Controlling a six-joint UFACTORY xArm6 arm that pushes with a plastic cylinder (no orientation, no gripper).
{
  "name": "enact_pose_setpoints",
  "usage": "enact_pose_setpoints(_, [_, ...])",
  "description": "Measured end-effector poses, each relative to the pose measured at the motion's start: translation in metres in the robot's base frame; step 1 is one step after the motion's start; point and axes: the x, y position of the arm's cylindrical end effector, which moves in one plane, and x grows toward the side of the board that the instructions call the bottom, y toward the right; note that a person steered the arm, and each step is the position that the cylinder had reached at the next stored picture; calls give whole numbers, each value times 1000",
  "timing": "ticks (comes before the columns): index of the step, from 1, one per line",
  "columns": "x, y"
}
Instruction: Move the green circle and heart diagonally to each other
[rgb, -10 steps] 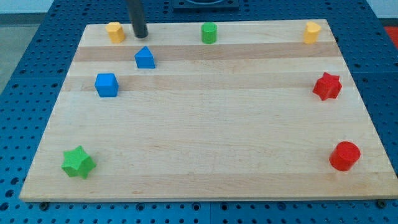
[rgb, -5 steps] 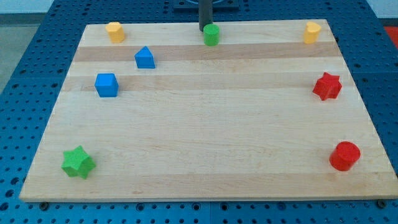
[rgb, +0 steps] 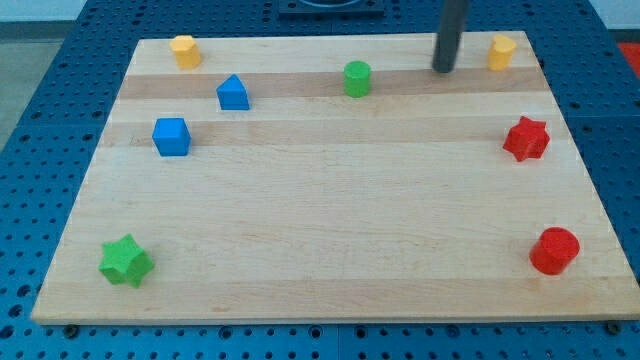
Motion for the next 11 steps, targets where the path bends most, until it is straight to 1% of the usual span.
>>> enact_pose_setpoints(2, [33,89])
enact_pose_setpoints(3, [11,138])
enact_pose_setpoints(4, [-17,137])
enact_pose_setpoints(7, [-20,14])
enact_pose_setpoints(10, [-52,-22])
enact_pose_setpoints(11, [-53,-45])
